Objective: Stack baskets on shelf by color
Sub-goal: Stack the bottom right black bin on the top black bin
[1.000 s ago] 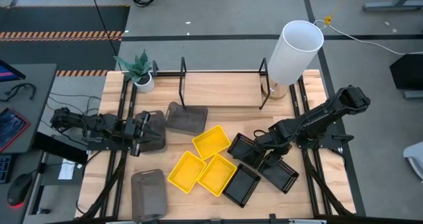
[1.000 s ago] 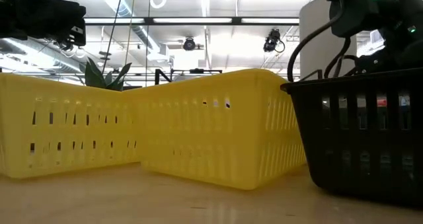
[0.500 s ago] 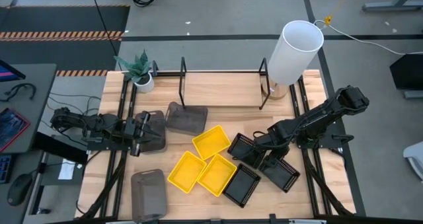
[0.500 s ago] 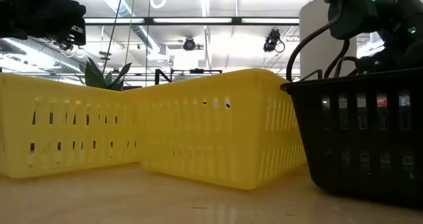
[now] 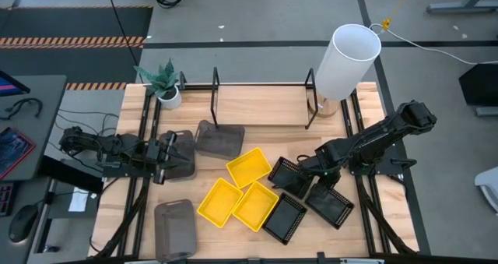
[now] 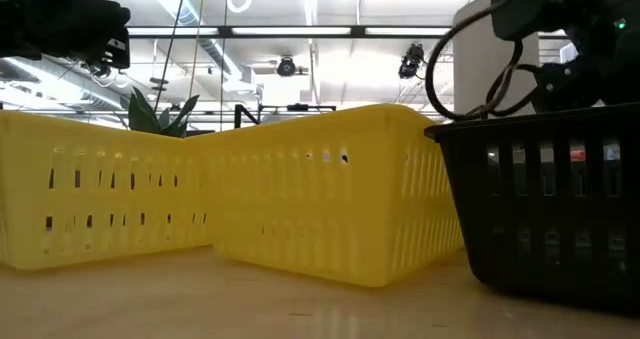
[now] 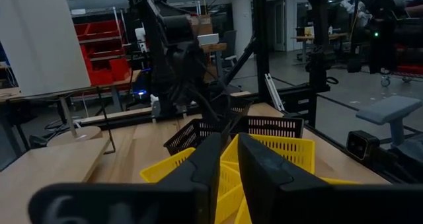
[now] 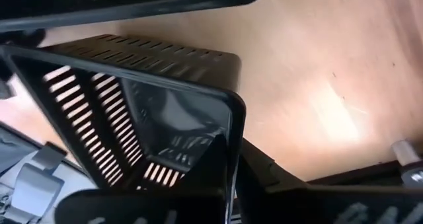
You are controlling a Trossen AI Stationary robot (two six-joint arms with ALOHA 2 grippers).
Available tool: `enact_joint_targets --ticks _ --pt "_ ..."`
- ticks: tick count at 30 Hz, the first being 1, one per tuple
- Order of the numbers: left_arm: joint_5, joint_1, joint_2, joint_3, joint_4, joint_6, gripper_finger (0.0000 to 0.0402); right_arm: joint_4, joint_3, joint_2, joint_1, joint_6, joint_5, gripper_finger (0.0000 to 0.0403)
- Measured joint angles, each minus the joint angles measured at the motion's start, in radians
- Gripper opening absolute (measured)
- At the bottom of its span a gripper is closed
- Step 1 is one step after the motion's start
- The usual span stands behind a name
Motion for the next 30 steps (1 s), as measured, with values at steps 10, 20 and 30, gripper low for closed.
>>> enact_joint_targets --ticks 10,20,30 --pt "0.000 0.000 0.000 0.000 0.000 0.000 0.0055 -0.218 0.149 -0.019 -0.016 -0.039 0.059 0.0011" --pt "0.000 0.000 0.000 0.000 0.000 0.000 0.0064 -0.279 0.339 -0.019 -0.073 -0.112 0.237 0.0011" --pt "0.000 0.000 0.000 0.000 0.000 0.000 0.0053 -0.262 0.456 -0.018 -0.120 -0.201 0.334 0.0011"
